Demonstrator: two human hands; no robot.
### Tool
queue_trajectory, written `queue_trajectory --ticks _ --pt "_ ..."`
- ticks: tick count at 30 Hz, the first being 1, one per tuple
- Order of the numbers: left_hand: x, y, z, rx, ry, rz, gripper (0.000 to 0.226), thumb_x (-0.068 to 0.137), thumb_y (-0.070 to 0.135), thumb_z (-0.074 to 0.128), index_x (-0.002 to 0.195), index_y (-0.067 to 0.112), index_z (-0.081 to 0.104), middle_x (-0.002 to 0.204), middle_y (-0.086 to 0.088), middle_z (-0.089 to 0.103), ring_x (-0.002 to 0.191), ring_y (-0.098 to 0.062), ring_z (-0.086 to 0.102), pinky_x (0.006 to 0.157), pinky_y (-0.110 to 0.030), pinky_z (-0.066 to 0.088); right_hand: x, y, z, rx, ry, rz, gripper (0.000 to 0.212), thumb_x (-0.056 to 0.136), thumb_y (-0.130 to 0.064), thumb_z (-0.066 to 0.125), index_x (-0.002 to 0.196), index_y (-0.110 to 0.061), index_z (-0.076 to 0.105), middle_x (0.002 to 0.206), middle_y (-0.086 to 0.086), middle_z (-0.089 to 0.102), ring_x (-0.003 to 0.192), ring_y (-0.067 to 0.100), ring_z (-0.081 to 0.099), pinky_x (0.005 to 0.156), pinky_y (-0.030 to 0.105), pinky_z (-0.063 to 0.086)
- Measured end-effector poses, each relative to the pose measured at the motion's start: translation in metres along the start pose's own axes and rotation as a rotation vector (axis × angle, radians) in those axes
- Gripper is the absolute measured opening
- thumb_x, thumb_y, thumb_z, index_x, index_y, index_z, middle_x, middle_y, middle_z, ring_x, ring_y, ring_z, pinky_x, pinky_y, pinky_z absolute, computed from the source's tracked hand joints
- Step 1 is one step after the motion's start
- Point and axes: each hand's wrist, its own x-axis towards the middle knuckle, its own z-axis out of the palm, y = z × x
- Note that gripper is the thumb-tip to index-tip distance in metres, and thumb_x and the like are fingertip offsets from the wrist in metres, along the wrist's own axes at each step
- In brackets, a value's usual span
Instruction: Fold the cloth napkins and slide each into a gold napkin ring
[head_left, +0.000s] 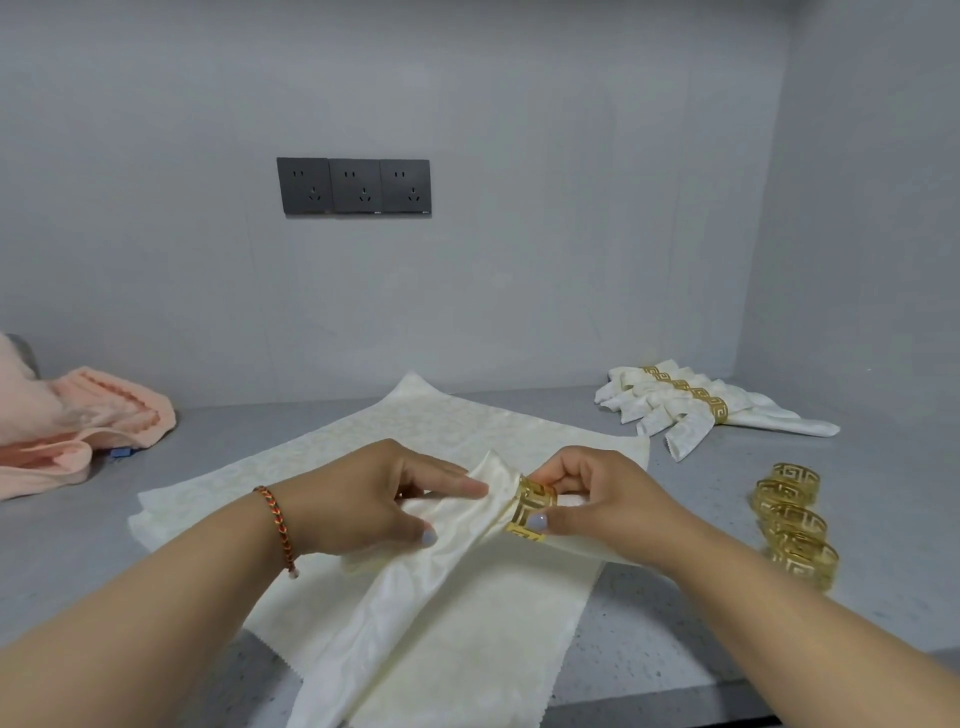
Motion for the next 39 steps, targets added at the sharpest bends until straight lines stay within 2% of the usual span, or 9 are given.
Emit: queue_trajectory --ticks 4,8,12,19,23,26,28,32,39 --pt "0.002 0.007 -0.003 0.11 -0.092 -0.02 0.062 0.081 -0.006 0.068 0.115 0.046 0.065 0.124 0.036 0.056 0.118 0.009 0.053 0.103 -0.017 0.039 -0.002 0.0 -0.001 0.012 0.015 -0.035 0.025 0.075 -0.016 0.081 0.095 -0.021 0.067 0.1 -0.011 0.073 0.093 -0.001 0.066 0.09 0.024 0.051" --pt "0.003 0.016 -0.003 0.158 -0.157 -0.013 0.061 0.082 -0.007 0.063 0.12 0.041 0.064 0.125 0.031 0.057 0.116 0.002 0.056 0.101 -0.021 0.043 -0.005 0.001 -0.004 0.018 0.02 -0.05 0.026 0.076 -0.015 0.079 0.097 -0.022 0.066 0.1 -0.013 0.072 0.093 -0.003 0.066 0.089 0.024 0.051" --pt "0.004 0.017 -0.003 0.168 -0.167 -0.008 0.065 0.083 -0.007 0.062 0.121 0.045 0.062 0.129 0.037 0.051 0.12 0.008 0.05 0.102 -0.017 0.039 -0.003 -0.001 -0.006 -0.052 -0.014 -0.093 0.028 0.076 -0.018 0.081 0.096 -0.027 0.064 0.103 -0.014 0.071 0.097 -0.003 0.064 0.091 0.028 0.051" --pt "0.005 0.029 -0.011 0.239 -0.279 -0.007 0.07 0.082 -0.006 0.061 0.115 0.055 0.057 0.129 0.039 0.05 0.121 -0.001 0.052 0.108 -0.03 0.039 -0.002 -0.006 -0.006 -0.099 -0.045 -0.153 0.033 0.075 -0.019 0.081 0.098 -0.035 0.063 0.108 -0.02 0.067 0.107 -0.008 0.057 0.093 0.027 0.05" --pt "0.005 0.029 -0.009 0.249 -0.338 -0.013 0.069 0.082 -0.008 0.059 0.119 0.05 0.058 0.133 0.038 0.048 0.126 0.003 0.048 0.112 -0.032 0.035 -0.003 -0.01 -0.003 -0.195 -0.092 -0.183 0.038 0.073 -0.024 0.081 0.099 -0.043 0.061 0.109 -0.025 0.064 0.108 -0.01 0.055 0.093 0.021 0.047" --pt "0.004 0.028 -0.009 0.185 -0.262 -0.023 0.067 0.081 -0.011 0.058 0.114 0.046 0.064 0.127 0.032 0.056 0.121 -0.003 0.054 0.108 -0.032 0.04 -0.001 -0.01 -0.005 -0.163 -0.097 -0.181 0.04 0.071 -0.022 0.083 0.1 -0.039 0.062 0.106 -0.022 0.065 0.107 -0.006 0.057 0.084 0.025 0.053" --pt "0.004 0.026 -0.01 0.146 -0.186 -0.033 0.063 0.082 -0.009 0.061 0.108 0.048 0.068 0.119 0.02 0.065 0.112 -0.012 0.061 0.102 -0.036 0.046 0.0 -0.009 -0.008 -0.129 -0.092 -0.175 0.043 0.07 -0.021 0.084 0.102 -0.038 0.061 0.105 -0.021 0.066 0.107 -0.004 0.058 0.079 0.022 0.053" --pt "0.006 0.022 -0.01 0.135 -0.172 -0.046 0.053 0.078 0.006 0.063 0.103 0.052 0.07 0.114 -0.006 0.069 0.105 -0.035 0.061 0.092 -0.046 0.049 0.002 -0.008 -0.008 -0.152 -0.101 -0.185 0.05 0.068 -0.025 0.085 0.106 -0.041 0.057 0.106 -0.029 0.063 0.111 -0.008 0.054 0.082 0.019 0.045" --pt "0.007 0.017 -0.005 0.036 -0.074 -0.044 0.042 0.079 0.007 0.067 0.102 0.042 0.074 0.109 -0.004 0.071 0.1 -0.032 0.065 0.091 -0.043 0.051 0.01 -0.005 0.0 -0.091 -0.081 -0.176 0.053 0.068 -0.026 0.085 0.109 -0.04 0.055 0.105 -0.022 0.067 0.109 -0.006 0.056 0.1 0.022 0.039"
